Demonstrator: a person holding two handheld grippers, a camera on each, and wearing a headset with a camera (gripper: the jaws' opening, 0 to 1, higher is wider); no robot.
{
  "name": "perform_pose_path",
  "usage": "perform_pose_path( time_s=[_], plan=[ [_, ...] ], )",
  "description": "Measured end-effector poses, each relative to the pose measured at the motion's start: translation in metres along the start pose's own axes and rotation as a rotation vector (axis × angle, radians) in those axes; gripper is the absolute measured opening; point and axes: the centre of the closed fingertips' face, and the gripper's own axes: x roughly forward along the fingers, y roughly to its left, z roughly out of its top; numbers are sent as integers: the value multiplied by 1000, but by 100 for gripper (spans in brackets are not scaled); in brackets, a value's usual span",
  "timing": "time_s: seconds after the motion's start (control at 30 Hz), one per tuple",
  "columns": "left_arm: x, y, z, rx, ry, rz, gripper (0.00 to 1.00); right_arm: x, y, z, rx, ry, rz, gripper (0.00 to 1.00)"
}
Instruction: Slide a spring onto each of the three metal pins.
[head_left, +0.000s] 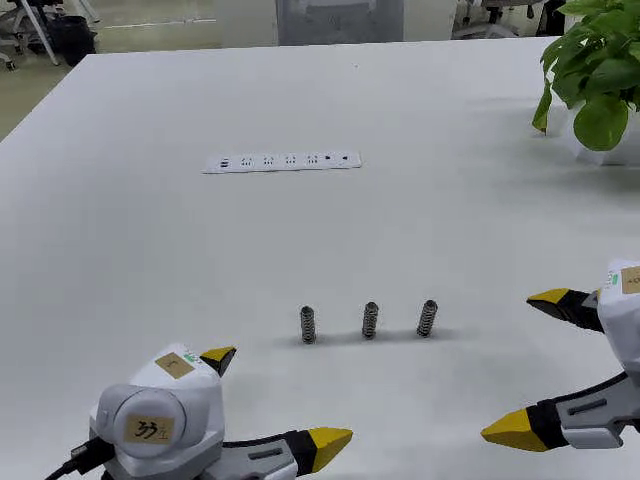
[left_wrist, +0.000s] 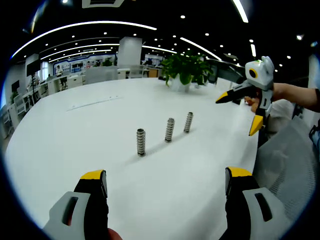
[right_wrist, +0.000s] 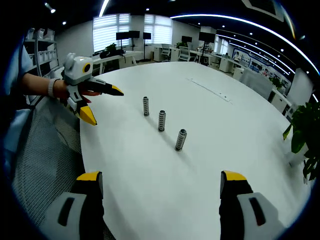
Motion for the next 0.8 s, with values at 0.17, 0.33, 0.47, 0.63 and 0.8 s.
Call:
perform_pose_path(
  time_s=[0.17,0.33,0.47,0.63,0.8],
  plan=[
    [0,4,0,-3,-5,11,100,-1,5,2,30,-23,-3,99],
    [0,4,2,-11,-14,11,100,4,11,5,41,-20,10,99],
    [3,5,-2,-16,-2,10,100,5,13,14,52,-31,15,99],
    [2,7,-2,-41,-7,18,100,3,12,23,65,-31,12,99],
    [2,10,-8,-82,14,25,100,3,13,25,89,-31,7,99]
  ],
)
